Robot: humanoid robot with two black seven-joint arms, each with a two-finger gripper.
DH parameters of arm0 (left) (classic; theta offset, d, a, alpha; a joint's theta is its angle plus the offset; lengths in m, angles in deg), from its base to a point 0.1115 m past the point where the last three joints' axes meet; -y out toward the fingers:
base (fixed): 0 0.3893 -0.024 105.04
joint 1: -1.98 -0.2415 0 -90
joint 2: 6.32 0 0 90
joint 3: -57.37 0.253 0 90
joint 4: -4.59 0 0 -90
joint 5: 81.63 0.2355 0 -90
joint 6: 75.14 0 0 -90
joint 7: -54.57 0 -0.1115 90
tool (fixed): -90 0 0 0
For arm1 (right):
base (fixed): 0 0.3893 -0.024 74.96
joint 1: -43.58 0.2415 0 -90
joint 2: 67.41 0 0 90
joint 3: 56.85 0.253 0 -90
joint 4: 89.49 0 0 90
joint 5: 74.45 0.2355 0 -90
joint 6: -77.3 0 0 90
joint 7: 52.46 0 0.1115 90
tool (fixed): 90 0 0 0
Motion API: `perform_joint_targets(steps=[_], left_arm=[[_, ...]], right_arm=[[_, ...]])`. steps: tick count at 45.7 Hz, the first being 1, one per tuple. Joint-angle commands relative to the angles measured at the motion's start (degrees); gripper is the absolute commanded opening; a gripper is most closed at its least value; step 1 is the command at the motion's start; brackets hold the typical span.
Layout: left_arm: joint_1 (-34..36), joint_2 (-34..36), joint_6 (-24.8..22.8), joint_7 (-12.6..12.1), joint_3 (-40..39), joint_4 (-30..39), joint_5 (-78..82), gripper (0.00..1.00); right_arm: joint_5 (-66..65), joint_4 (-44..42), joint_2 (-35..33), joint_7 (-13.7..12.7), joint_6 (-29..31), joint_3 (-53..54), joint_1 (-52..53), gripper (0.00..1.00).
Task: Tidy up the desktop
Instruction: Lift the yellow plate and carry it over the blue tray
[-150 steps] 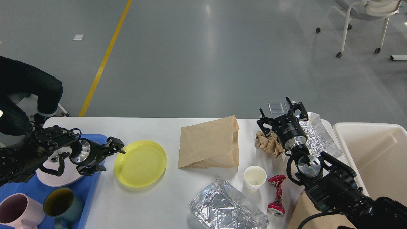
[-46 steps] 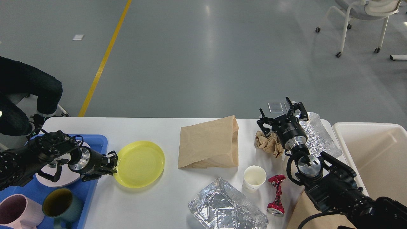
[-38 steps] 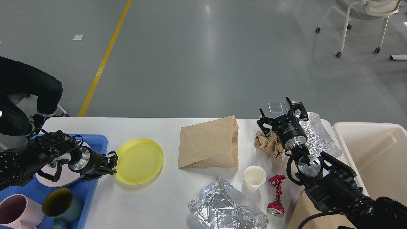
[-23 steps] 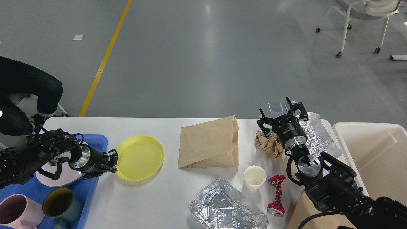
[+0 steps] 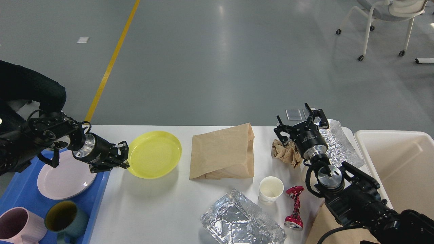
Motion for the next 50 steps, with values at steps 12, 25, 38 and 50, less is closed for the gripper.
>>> perform_joint_targets(steps=[12,25,38,50], left_arm=[[10.9,9.6,-9.9,-0.4,1.0,3.2,0.3,0.00],[21.1,18.2,-9.9,-5.1,3.2,11.8,0.3,0.00],[19.0,23.1,-9.9,-6.5,3.5,12.6,0.4,0.00],[11.7,27.6,-9.9,-6.5,3.1,11.8,0.4,0.00]], right_arm=[[0.0,0.0,0.0,0.0,0.0,0.0,0.0,1.00],[0.0,0.0,0.0,0.0,0.0,0.0,0.0,1.00],[0.0,0.0,0.0,0.0,0.0,0.0,0.0,1.00],[0.0,0.0,0.0,0.0,0.0,0.0,0.0,1.00]])
